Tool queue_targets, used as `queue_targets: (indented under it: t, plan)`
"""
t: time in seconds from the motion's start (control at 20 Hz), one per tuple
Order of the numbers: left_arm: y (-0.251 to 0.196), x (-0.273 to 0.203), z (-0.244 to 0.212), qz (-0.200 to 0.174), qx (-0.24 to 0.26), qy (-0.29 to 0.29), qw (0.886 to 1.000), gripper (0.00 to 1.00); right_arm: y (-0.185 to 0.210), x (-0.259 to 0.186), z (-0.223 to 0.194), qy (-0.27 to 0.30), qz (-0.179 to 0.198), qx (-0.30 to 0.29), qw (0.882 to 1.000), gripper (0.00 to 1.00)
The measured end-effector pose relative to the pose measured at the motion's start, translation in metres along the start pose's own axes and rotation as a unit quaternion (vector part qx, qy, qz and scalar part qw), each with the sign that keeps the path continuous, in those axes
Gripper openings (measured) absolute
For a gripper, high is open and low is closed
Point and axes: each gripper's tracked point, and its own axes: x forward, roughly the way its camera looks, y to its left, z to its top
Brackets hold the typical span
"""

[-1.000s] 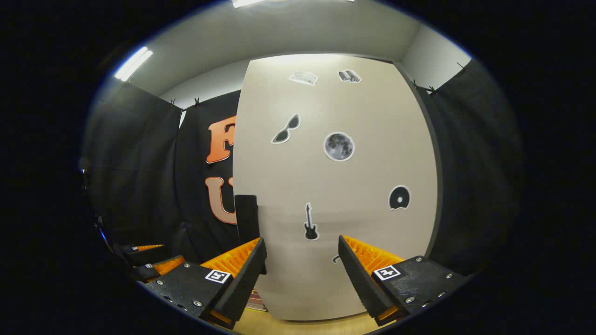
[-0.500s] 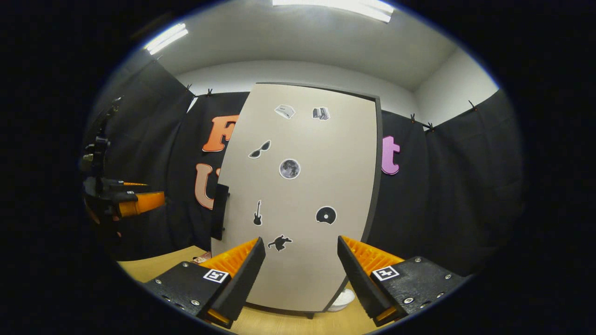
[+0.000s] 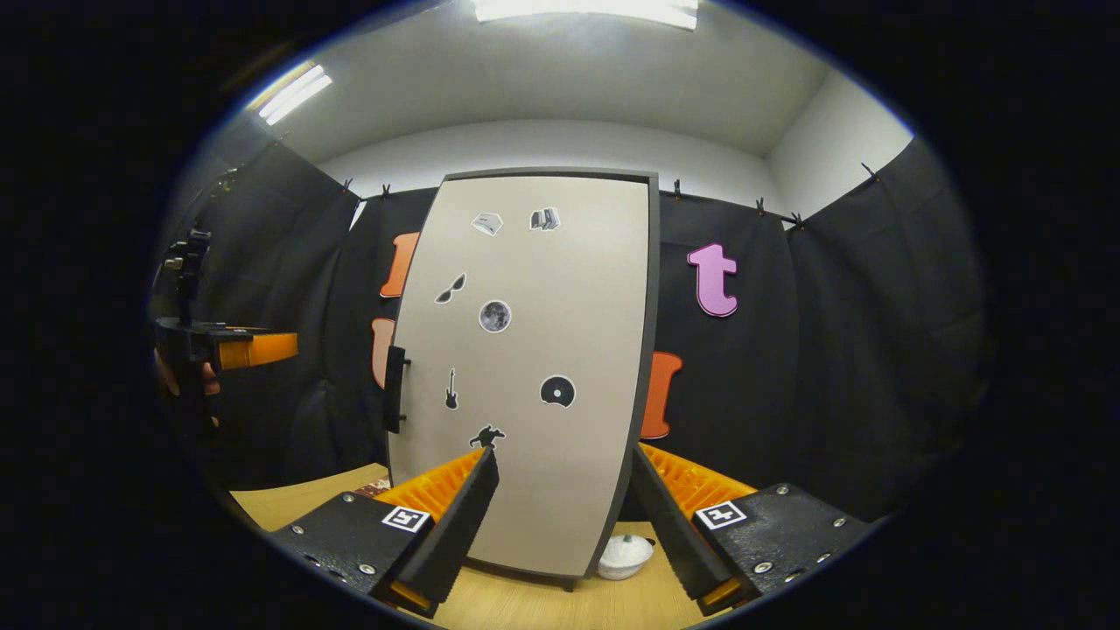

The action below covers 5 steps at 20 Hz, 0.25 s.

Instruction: Open the cabinet door with the right hand, grasp the bottle in the cabinet with the left hand and place it on the coaster, then close the cabinet door with the right hand.

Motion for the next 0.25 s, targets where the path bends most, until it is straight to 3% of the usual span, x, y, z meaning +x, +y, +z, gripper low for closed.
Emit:
queue_targets:
  t: [0.25]
  plan:
    - [0.006,-0.008,0.017,0.007,0.026,-0.025,0.999,0.91,0.001,-0.003,0.003,-0.002,-0.010,0.006,1.000,0.95]
